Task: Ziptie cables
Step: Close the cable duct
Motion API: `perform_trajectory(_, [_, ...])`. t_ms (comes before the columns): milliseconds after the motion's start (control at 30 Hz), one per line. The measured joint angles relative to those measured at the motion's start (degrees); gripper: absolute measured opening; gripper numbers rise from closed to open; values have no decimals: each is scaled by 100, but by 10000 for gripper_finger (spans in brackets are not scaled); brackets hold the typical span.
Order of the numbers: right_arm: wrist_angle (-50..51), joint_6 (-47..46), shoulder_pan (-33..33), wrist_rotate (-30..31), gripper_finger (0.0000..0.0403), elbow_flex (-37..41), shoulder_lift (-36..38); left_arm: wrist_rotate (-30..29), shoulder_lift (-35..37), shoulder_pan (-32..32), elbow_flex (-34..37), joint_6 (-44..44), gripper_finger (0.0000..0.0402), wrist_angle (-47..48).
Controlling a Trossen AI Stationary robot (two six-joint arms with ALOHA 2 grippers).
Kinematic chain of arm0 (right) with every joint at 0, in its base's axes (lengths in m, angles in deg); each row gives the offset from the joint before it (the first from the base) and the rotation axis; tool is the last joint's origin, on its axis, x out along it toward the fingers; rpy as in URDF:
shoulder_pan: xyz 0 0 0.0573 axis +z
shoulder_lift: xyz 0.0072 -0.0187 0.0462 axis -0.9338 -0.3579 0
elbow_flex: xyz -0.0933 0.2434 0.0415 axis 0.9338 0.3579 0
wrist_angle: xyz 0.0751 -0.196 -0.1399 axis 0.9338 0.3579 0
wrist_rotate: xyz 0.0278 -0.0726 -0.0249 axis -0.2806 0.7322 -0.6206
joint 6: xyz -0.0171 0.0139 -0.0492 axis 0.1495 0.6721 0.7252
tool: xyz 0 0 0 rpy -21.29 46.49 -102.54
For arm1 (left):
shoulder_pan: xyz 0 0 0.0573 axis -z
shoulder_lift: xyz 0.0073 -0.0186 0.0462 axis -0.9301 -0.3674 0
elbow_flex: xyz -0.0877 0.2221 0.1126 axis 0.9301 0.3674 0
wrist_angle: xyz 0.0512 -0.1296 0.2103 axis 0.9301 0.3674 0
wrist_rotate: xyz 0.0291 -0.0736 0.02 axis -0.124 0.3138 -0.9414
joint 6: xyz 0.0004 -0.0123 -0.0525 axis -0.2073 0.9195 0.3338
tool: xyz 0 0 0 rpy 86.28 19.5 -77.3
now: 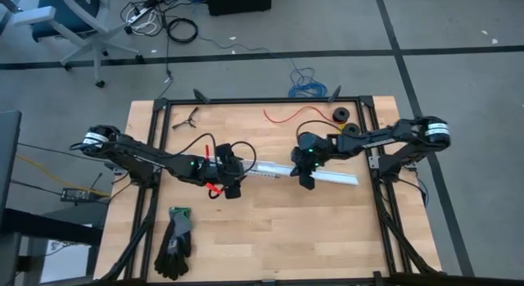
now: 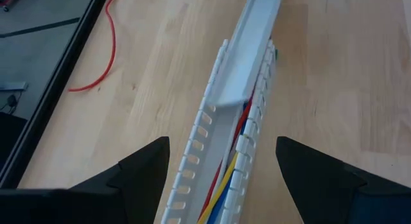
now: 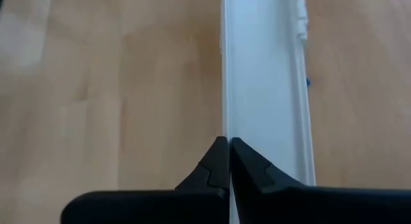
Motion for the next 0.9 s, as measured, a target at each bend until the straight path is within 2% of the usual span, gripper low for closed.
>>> perform_trajectory(200, [-121, 126, -68, -20, 25, -300, -344, -119, 0, 0, 0, 0, 295, 48])
perform_trajectory(567, [-316, 495, -166, -141, 128, -580, -202, -133, -2, 0, 0, 135, 295, 118])
perform_trajectory(700, [422, 88, -291, -115, 138, -581, 82, -132, -2, 0, 0, 156, 295, 136])
perform_trajectory(900, [2528, -398, -375, -16, 123, -581, 913, -132, -4, 0, 0, 256, 295, 120])
